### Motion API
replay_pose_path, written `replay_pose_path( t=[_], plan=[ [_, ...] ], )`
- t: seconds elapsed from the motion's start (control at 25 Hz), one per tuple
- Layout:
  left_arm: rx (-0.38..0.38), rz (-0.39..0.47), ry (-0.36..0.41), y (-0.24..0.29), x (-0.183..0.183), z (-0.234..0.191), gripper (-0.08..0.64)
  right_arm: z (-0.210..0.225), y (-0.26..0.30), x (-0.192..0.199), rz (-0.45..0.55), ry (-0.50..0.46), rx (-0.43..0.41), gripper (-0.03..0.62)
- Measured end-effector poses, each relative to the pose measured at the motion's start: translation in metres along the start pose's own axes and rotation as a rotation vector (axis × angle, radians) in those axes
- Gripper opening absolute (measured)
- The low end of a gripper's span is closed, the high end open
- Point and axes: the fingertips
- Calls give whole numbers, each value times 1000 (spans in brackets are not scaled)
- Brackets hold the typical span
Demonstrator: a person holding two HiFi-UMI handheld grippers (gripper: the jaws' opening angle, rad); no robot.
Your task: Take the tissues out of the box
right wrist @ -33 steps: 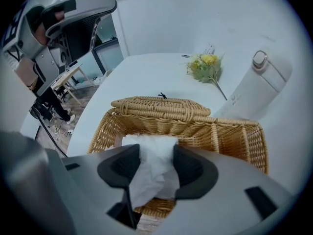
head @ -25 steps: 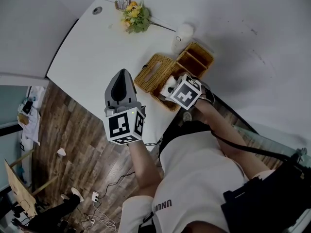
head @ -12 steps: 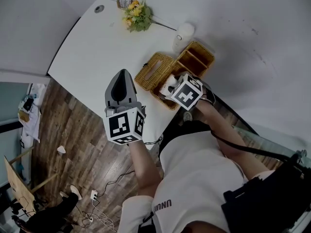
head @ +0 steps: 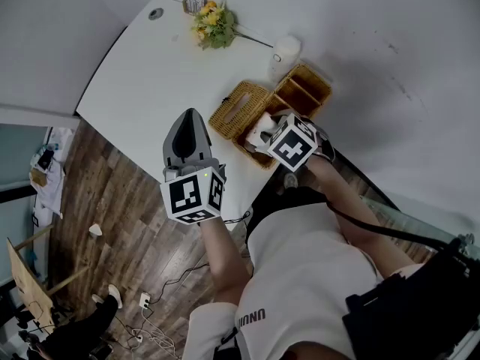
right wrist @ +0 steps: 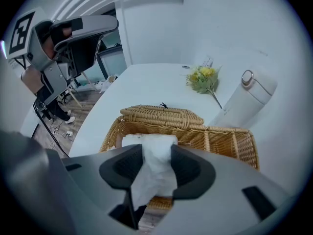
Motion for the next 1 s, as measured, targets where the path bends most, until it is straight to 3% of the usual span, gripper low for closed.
replay_pose_path(
  t=[1.0],
  plan=[
    [-13,1,-1,-5,2,9,12,11,-27,-10,81,-7,31,196]
  ],
)
Point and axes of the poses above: the fingertips, and each gripper's own axes: y forward along the fingers, z to its right, x out of its underside, and after that the axes turned 2 degrees about -x, right-handed
